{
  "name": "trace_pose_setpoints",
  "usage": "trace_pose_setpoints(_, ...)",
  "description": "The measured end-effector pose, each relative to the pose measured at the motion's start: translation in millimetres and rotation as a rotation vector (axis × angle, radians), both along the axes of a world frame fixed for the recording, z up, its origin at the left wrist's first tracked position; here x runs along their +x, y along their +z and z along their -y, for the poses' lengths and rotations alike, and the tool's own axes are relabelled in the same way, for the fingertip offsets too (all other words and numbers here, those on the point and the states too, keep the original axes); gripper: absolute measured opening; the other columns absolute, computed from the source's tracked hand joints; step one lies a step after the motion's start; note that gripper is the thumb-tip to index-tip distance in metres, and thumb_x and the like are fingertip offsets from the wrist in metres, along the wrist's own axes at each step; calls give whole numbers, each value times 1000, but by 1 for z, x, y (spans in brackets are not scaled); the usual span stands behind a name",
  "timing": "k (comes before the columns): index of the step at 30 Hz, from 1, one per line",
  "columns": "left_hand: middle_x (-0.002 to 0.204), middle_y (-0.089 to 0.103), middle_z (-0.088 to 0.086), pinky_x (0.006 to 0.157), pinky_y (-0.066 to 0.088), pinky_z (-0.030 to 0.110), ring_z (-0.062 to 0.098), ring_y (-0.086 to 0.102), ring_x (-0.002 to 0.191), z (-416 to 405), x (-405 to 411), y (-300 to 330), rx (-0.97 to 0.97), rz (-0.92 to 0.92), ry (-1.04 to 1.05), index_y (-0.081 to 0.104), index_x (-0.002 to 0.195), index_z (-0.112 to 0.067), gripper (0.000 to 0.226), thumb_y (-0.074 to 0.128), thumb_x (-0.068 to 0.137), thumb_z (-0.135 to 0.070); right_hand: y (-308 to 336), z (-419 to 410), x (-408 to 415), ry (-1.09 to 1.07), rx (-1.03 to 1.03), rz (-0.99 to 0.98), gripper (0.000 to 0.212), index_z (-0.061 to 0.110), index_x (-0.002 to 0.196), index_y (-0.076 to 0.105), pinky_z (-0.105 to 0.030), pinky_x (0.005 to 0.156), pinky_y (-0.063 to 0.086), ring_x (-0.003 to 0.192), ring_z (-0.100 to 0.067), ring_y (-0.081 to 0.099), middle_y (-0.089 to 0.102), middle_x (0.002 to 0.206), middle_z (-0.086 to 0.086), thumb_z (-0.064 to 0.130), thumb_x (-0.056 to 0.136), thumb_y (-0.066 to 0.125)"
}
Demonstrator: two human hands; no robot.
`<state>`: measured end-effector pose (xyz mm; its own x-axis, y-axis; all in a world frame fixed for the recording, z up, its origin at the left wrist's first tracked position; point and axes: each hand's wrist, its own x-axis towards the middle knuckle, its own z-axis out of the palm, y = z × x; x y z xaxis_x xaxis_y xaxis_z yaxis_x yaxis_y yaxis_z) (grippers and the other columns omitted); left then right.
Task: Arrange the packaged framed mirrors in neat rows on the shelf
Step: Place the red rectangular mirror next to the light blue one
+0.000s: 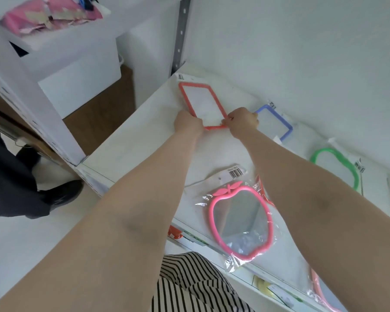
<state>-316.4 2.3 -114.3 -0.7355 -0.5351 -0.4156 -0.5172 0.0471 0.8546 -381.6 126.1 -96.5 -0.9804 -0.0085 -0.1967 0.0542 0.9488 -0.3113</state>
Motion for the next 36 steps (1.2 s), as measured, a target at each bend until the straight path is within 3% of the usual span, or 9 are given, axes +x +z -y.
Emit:
trace_pose_setpoints(3, 107, 68, 11, 84, 56, 34, 31, 67, 96, 9, 8, 13, 131, -43, 36, 64, 110, -1, 31, 54, 80, 0, 8, 1, 13, 12, -119, 32, 35, 23, 118, 64, -38, 98, 44, 121, -32, 41, 49, 76, -4, 41, 88, 63)
trace_pose_setpoints(6, 99, 67, 14, 85, 58, 43, 33, 68, 95, 17, 24, 34, 231, -122, 26, 67, 104, -1, 30, 52, 80, 10, 23, -3, 28, -92, -354, 56, 37, 19, 116, 64, -31, 71, 49, 84, -22, 55, 61, 103, -9, 39, 85, 67)
trace_pose_setpoints(9, 93, 62, 11, 68, 60, 32, 19, 67, 70, 21, 47, 56, 320, -202, -33, 64, 113, 6, 31, 54, 85, 13, 41, -12, 49, -159, -554, 53, 13, 13, 84, 72, -32, 64, 48, 70, -21, 59, 68, 82, -9, 26, 83, 69)
trace_pose_setpoints(11, 88, 62, 9, 59, 59, 25, 15, 63, 59, 22, 63, 69, 388, -222, -69, 60, 117, 7, 31, 57, 86, 9, 51, -20, 69, -222, -662, 42, 11, 16, 70, 69, -27, 59, 48, 63, -20, 56, 66, 69, -8, 18, 81, 71)
trace_pose_setpoints(19, 84, 64, 12, 57, 58, 18, 19, 62, 64, -14, 130, 100, 466, -98, -343, 57, 121, 1, 37, 59, 86, 11, 85, -80, 187, -550, -788, -49, 9, 9, 87, 71, -15, 44, 47, 35, -3, 53, 62, 55, 2, 9, 79, 74)
trace_pose_setpoints(24, 78, 64, 9, 53, 59, 24, 22, 63, 62, -67, 159, 107, 466, -22, -485, 59, 118, 2, 40, 60, 81, 16, 88, -128, 257, -764, -907, -82, 13, 13, 73, 65, -24, 66, 56, 55, -14, 63, 65, 66, -5, 8, 80, 74)
trace_pose_setpoints(30, 81, 65, 6, 55, 59, 25, 22, 65, 67, -141, 197, 102, 404, 19, -669, 64, 116, -1, 40, 64, 79, 13, 85, -189, 331, -973, -930, -179, 16, 13, 69, 64, -29, 71, 58, 53, -16, 60, 64, 64, -5, 6, 78, 76)
trace_pose_setpoints(33, 99, 68, 12, 61, 60, 26, 22, 66, 73, -184, 218, 102, 382, 29, -744, 61, 121, -1, 44, 65, 79, 13, 86, -224, 365, -1039, -932, -207, 17, 13, 69, 64, -26, 67, 58, 57, -18, 63, 66, 66, -7, 4, 78, 75)
trace_pose_setpoints(36, 114, 66, 17, 63, 60, 28, 23, 67, 73, -232, 241, 104, 369, 30, -792, 60, 122, 1, 46, 64, 78, 17, 89, -266, 399, -1104, -903, -233, 16, 15, 69, 64, -31, 76, 57, 64, -20, 66, 68, 70, -7, 8, 80, 74)
